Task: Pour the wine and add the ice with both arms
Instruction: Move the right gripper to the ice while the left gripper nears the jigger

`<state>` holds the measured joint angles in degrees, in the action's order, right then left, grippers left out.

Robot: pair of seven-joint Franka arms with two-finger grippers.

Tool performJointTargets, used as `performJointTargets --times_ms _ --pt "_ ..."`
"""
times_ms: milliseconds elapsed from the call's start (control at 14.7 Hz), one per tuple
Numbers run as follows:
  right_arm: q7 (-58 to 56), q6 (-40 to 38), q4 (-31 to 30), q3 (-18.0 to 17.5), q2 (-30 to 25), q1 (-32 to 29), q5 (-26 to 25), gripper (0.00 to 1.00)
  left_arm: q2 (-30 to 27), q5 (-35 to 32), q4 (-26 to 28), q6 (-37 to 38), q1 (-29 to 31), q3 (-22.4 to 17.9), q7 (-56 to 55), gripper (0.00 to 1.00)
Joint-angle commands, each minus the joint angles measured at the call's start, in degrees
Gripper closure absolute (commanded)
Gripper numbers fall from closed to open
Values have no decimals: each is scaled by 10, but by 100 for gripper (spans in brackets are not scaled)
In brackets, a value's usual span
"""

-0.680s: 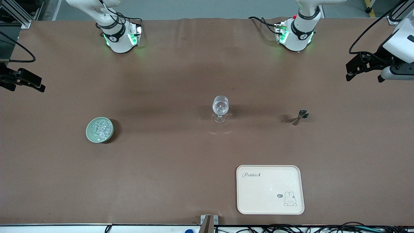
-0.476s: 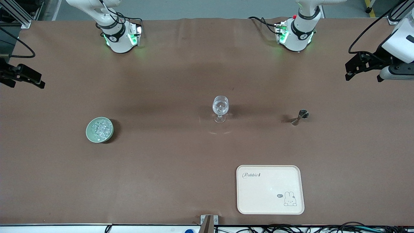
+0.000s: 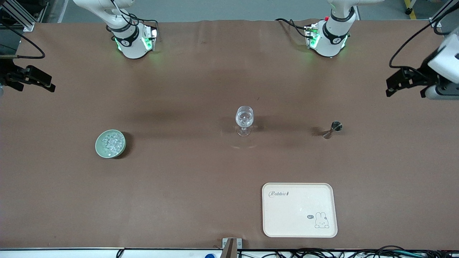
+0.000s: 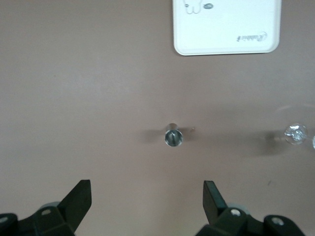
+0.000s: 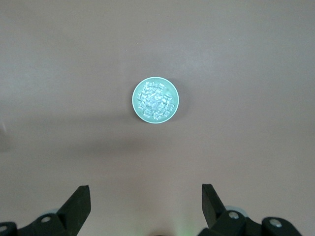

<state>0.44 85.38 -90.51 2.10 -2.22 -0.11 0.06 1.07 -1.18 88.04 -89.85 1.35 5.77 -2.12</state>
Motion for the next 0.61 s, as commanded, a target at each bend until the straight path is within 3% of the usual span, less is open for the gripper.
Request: performJointTargets --times_ms 0,272,544 --pt "-6 23 -35 3 -16 2 7 1 43 21 -30 6 36 -1 1 0" --pt "-5 62 -63 2 -13 1 7 1 82 140 -30 3 90 -1 -59 0" --pt "-5 141 -105 3 6 -3 7 1 126 144 -26 3 92 -1 -208 0"
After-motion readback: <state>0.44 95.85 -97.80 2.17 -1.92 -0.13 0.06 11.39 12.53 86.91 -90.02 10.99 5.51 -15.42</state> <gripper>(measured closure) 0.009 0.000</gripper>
